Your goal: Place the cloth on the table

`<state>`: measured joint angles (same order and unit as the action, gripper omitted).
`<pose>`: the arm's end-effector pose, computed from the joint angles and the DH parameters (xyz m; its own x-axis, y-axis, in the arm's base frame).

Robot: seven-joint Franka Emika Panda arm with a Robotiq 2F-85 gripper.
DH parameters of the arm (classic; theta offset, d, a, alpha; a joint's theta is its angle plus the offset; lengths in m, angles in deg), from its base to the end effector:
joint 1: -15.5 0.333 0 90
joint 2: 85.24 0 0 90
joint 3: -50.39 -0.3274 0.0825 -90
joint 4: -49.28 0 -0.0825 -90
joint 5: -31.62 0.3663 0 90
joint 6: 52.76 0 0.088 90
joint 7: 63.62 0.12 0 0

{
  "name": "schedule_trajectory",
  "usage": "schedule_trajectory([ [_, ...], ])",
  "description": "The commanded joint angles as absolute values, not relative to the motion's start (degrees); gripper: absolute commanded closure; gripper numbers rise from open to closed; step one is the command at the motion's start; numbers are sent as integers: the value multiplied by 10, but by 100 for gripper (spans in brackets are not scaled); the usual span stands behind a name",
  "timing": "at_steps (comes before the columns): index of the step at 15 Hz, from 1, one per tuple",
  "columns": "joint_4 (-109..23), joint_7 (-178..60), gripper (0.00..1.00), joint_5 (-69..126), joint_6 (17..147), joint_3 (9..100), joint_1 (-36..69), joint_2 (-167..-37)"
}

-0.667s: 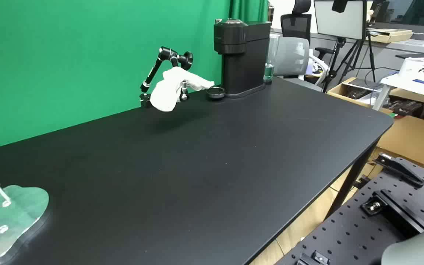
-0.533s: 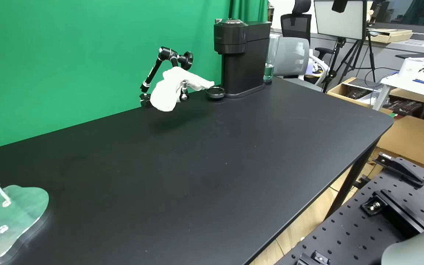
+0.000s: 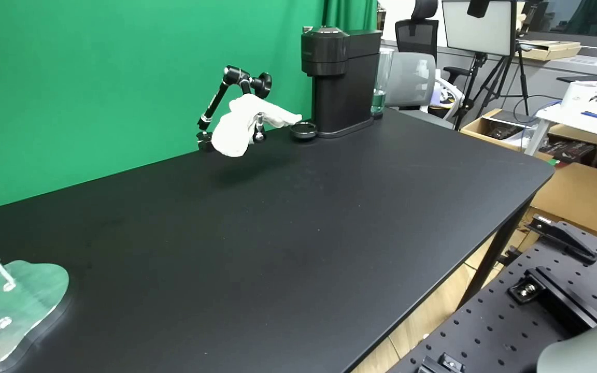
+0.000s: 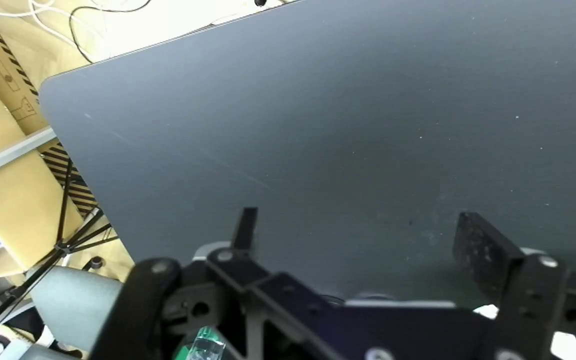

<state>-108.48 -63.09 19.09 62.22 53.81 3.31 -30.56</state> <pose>0.2536 -0.0879 0.4883 0.9649 -0.1684 0.2013 -0.2023 -0.9659 0.1617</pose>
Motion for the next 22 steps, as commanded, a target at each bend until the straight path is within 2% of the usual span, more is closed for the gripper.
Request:
schedule_trajectory([
  [1,-1078,-620,0,186,653,539,42,-332],
  [14,-962,-679,0,262,994,504,178,-680],
  [15,-947,-674,0,258,1006,497,177,-698],
  [16,-991,-673,0,255,992,499,170,-654],
  [22,-955,-644,0,218,1020,482,154,-710],
])
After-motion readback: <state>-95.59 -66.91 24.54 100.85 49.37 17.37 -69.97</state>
